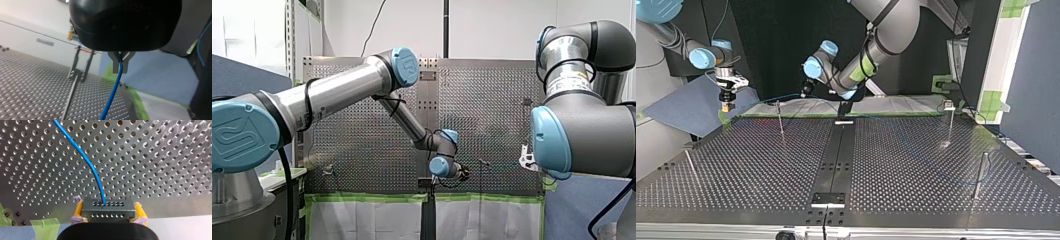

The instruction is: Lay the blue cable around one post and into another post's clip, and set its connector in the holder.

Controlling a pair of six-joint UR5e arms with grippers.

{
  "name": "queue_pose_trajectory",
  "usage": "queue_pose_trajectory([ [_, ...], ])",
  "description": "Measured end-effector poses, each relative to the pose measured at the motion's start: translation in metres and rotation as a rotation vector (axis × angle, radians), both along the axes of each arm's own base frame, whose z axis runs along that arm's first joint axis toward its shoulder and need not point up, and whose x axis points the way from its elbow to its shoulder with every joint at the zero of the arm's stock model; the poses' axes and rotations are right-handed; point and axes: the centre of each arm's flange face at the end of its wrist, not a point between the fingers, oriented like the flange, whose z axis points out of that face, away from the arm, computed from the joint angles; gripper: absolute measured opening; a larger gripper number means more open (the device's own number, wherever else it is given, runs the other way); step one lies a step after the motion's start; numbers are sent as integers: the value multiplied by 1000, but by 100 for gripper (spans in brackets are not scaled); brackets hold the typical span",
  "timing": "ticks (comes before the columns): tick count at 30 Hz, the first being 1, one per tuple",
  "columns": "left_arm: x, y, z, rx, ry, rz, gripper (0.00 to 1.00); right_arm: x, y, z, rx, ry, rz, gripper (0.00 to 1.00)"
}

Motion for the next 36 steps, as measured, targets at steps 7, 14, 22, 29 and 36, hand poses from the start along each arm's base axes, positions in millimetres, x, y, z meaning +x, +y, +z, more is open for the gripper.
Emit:
queue_pose_trajectory([
  [7,-11,-6,1,58,-20,-33,0,-5,-1,0,2,11,-29,0],
  [14,-12,-11,16,83,-63,-54,0,-9,-1,0,2,14,-40,0],
  [22,-6,-10,26,71,-72,-48,0,-10,-1,0,2,14,-40,0],
  [29,-3,-8,27,61,-66,-42,0,-10,-2,0,1,12,-38,0],
  [36,1,-6,27,24,-49,-32,0,-10,-3,1,0,8,-38,0],
])
